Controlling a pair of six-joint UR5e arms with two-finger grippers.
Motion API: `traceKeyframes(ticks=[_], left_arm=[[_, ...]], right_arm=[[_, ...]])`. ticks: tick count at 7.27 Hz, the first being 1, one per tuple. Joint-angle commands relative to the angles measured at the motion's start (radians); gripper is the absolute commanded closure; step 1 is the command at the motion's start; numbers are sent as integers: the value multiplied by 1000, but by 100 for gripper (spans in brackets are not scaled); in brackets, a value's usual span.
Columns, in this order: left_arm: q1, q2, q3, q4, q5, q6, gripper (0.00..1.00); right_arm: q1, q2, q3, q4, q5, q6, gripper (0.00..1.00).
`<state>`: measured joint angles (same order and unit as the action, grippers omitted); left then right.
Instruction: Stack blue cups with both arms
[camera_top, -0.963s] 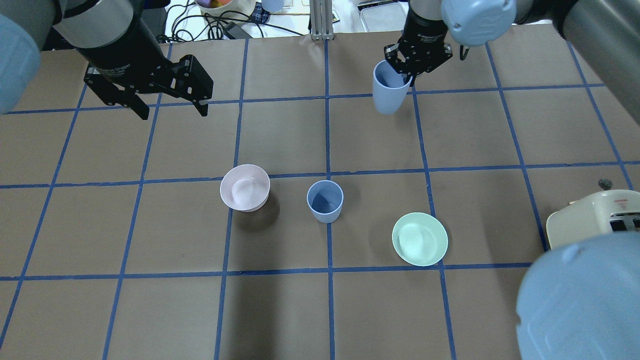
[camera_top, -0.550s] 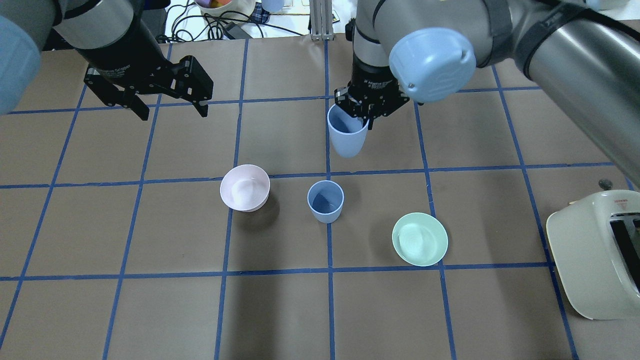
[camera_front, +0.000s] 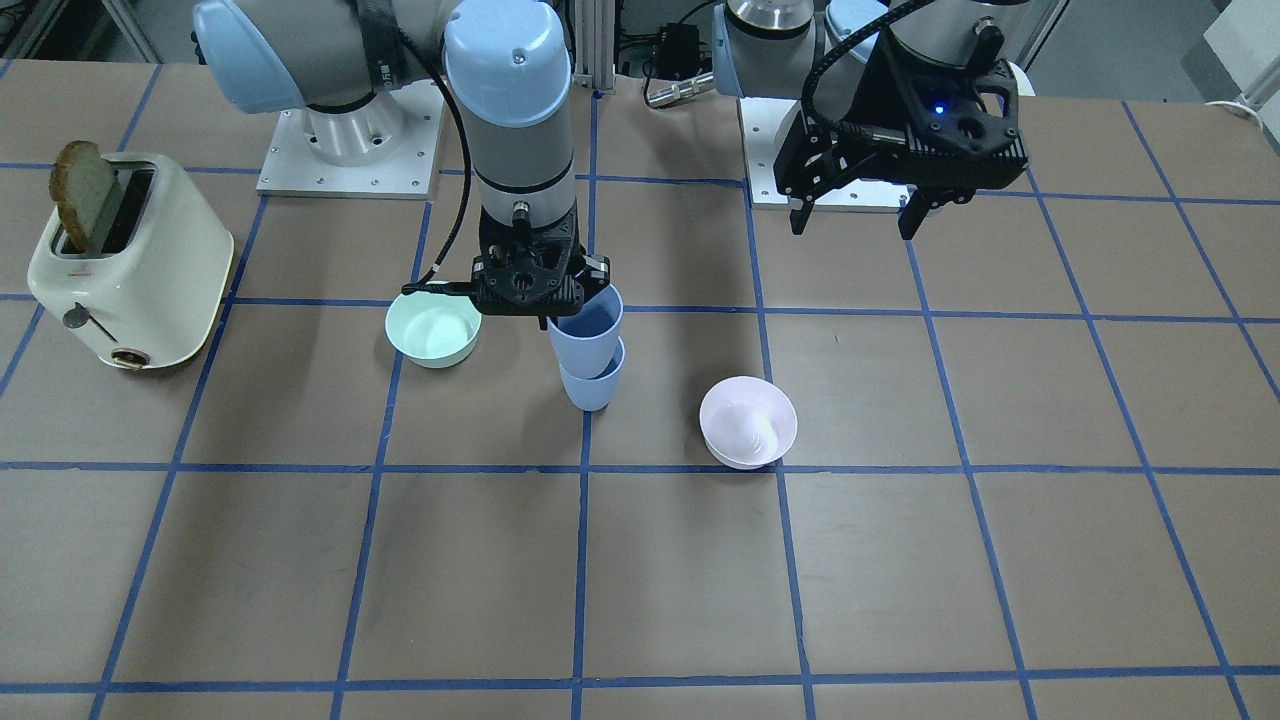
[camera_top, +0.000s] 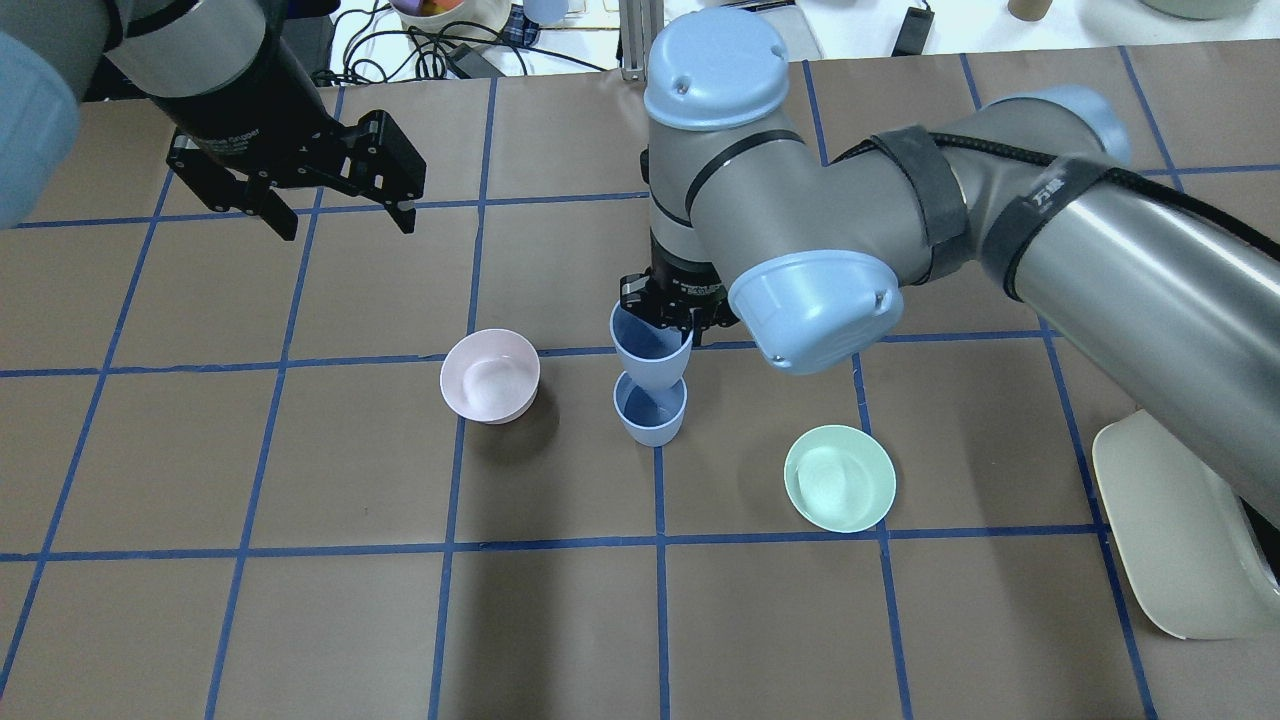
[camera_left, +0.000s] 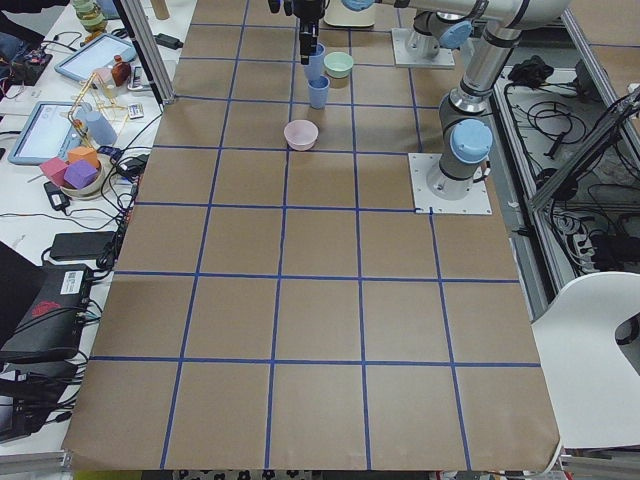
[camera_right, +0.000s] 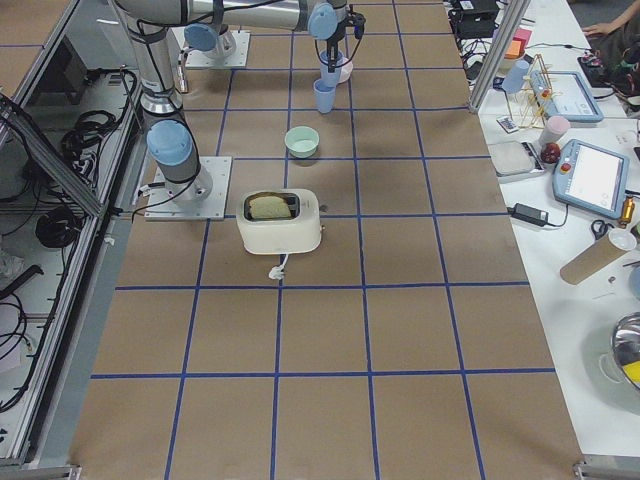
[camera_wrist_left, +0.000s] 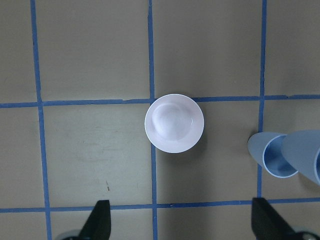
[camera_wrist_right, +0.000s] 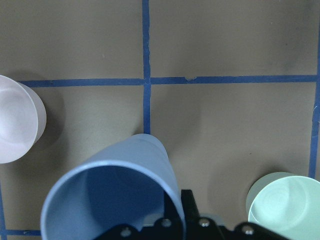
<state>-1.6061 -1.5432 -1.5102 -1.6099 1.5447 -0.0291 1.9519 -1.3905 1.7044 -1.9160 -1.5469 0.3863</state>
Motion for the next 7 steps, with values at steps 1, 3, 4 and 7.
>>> traceKeyframes(ticks=[1,3,4,7], left_arm=[[0,0,-1,-2,0,0,0],[0,0,1,-2,0,0,0],[0,-1,2,-2,0,0,0],[0,-3,5,-2,0,0,0]], right_arm=[[7,5,32,-55,1,5,100],[7,8,55,-52,4,5,100],[7,8,60,-55,7,5,100],[7,8,99,-61,17,16,47]])
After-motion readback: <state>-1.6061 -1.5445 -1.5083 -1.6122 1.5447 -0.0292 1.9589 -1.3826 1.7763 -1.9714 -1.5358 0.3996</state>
